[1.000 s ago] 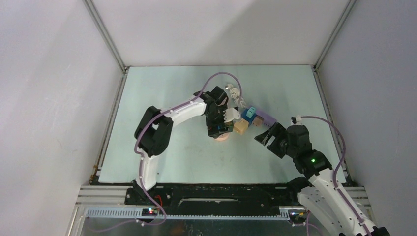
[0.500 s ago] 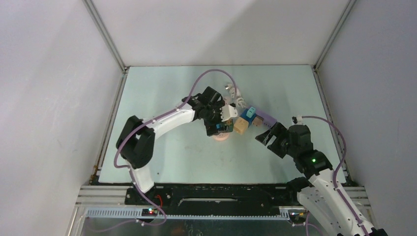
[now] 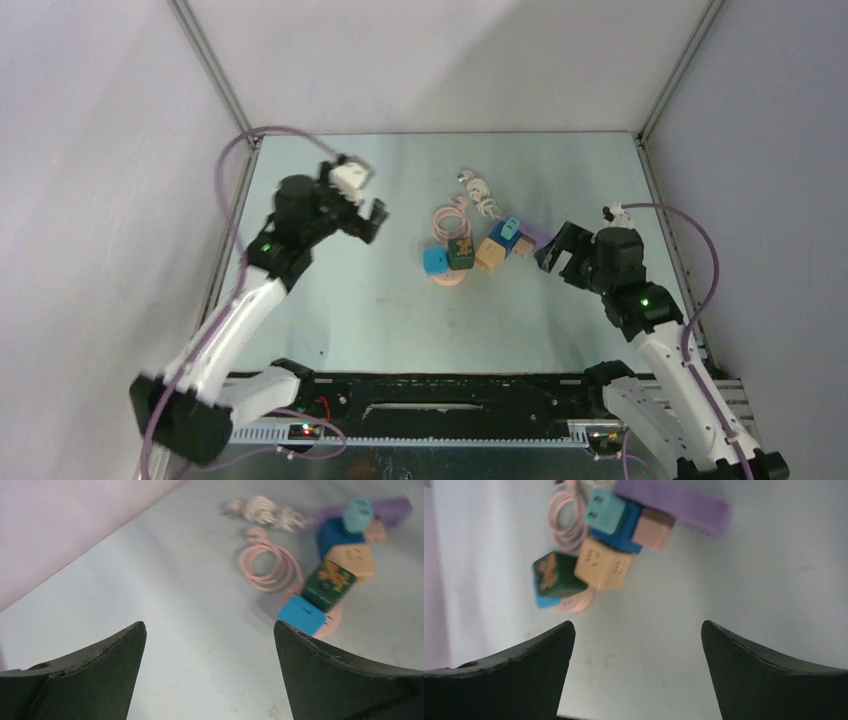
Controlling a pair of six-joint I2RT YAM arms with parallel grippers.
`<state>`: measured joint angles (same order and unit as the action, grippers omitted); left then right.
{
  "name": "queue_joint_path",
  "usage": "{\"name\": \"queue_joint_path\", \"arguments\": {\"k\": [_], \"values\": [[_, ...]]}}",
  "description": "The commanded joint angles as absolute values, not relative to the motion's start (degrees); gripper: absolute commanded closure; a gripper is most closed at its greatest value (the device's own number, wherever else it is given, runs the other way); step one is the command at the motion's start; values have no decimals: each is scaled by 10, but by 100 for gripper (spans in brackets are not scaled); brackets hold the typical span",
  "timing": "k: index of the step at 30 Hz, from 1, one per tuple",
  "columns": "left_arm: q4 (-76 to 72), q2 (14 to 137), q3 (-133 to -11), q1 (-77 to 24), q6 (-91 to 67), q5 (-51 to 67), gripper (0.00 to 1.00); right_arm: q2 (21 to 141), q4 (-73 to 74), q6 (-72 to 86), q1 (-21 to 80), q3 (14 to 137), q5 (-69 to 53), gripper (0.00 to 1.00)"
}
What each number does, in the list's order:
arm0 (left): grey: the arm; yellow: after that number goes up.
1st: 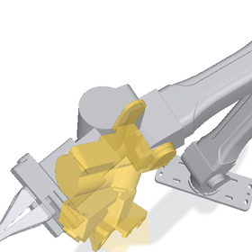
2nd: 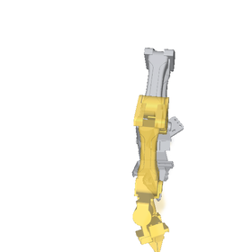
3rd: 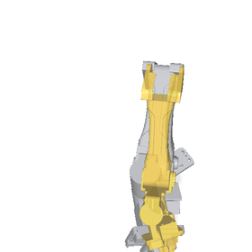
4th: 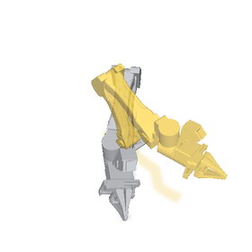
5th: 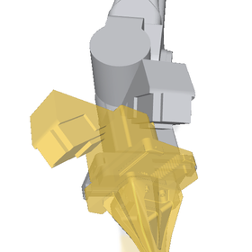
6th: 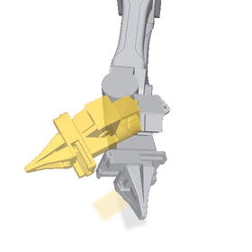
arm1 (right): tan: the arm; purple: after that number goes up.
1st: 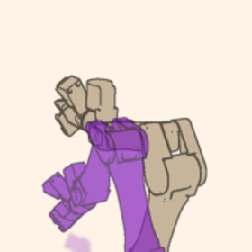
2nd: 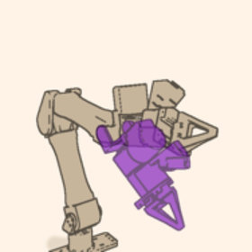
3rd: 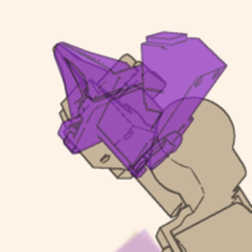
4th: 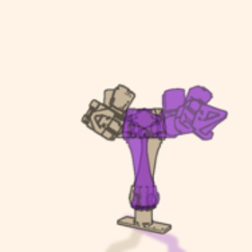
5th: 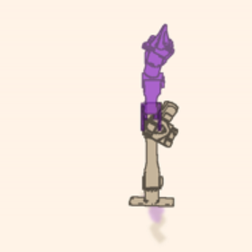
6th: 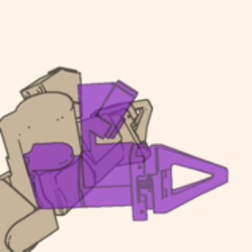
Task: Insert the plug
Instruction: Reset both arms
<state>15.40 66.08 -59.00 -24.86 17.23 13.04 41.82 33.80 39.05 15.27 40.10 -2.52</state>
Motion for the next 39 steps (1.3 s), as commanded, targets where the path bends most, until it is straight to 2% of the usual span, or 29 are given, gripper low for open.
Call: {"name": "queue_joint_path", "arguments": {"k": [1,5,7,10,15,19,22,24,25,26,28,30,32,34,37,39], "values": [[104,509,-469,-127,27,128,0,455,286,294,133,420,97,0],[64,428,-345,12,-36,115,0,486,197,219,124,384,184,0],[37,418,-299,33,-39,91,0,506,119,194,110,342,207,0],[-107,441,-210,54,-72,52,0,539,0,175,82,274,219,0],[-401,531,-92,72,-110,19,0,613,-294,109,61,162,224,0],[-545,621,-95,73,-99,79,0,669,-443,47,60,147,176,0],[-483,657,-143,77,-88,118,0,724,-560,28,48,116,160,0],[-484,657,-143,78,-86,126,0,793,-692,20,40,86,147,1],[-484,658,-144,78,-87,126,0,790,-673,19,45,91,156,1],[-493,653,-140,78,-88,121,0,769,-586,27,45,116,149,0],[-508,634,-117,74,-88,88,0,785,-622,25,34,120,131,1],[-511,631,-115,74,-98,72,0,772,-578,38,33,128,139,1],[-451,630,-142,72,-51,88,0,782,-608,30,32,123,138,0],[-409,621,-154,27,18,-2,0,773,-585,36,32,126,140,0],[-486,653,-141,21,42,-20,0,779,-599,32,32,125,138,0],[-532,700,-144,22,14,-89,0,778,-594,33,32,125,139,0]]}}
